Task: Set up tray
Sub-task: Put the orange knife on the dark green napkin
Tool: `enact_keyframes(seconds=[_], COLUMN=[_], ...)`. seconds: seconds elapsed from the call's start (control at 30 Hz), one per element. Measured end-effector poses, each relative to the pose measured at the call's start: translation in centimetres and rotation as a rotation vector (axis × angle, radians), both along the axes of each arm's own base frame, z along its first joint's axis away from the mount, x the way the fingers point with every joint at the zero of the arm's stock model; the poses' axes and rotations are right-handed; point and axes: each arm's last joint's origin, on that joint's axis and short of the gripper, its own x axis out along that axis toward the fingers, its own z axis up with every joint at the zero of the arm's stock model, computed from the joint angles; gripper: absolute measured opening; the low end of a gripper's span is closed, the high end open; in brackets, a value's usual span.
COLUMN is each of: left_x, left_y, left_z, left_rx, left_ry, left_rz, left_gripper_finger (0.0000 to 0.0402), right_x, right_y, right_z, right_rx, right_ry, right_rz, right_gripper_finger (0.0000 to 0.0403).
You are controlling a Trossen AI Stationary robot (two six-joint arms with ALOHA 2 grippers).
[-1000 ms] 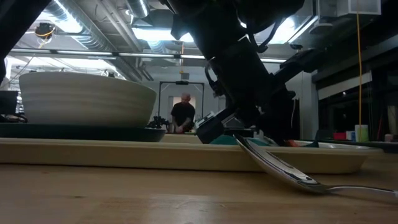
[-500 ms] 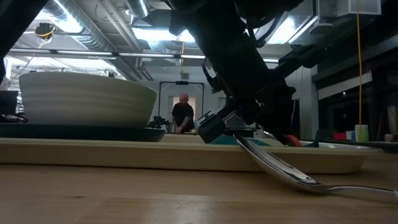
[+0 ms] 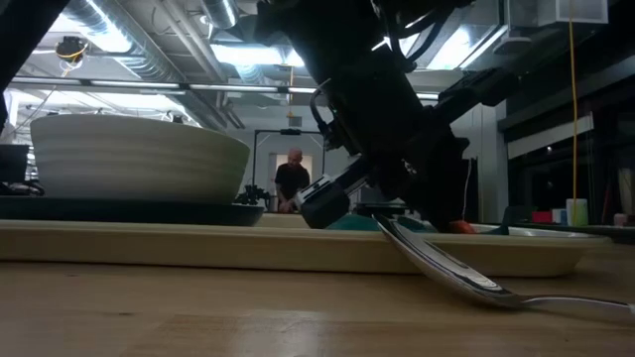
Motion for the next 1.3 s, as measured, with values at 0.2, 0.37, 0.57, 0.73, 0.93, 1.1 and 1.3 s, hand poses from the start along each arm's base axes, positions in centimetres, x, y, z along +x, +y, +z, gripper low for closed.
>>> enact_keyframes(seconds=[0.2, 0.37, 0.57, 0.73, 0.93, 1.1, 1.3], left_x=[0.0, 0.1, 0.2, 0.2, 0.1, -0.5, -1.2], left_y=[0.0, 0.0, 0.0, 0.0, 0.0, 0.0, -0.7], left_z=[0.0, 0.1, 0.3, 0.2, 0.2, -0.2, 0.4], left_rx=[-0.003, -0.008, -0.001, -0.001, 0.004, 0.018, 0.016], left_ry=[-0.003, -0.013, -0.029, -0.027, -0.016, 0.039, 0.066], left_rz=[0.000, 0.007, -0.004, -0.004, -0.002, 0.028, 0.032], left_gripper_finger=[0.0023, 0.0036, 0.0037, 0.0047, 0.0053, 0.0054, 0.0054], right_x=[0.0, 0.0, 0.0, 0.0, 0.0, 0.0, 0.0], right_y=[0.0, 0.0, 0.0, 0.0, 0.0, 0.0, 0.0], right_z=[0.0, 0.0, 0.0, 0.0, 0.0, 0.0, 0.0], right_rx=[-0.001, -0.001, 0.000, 0.000, 0.001, 0.001, 0.001], right_ry=[0.001, 0.002, 0.002, 0.002, 0.001, 0.001, 0.003], right_rz=[0.000, 0.000, 0.001, 0.000, 0.000, 0.000, 0.000], right_gripper_finger=[0.0049, 0.0049, 0.0049, 0.0049, 0.0049, 0.0049, 0.0049])
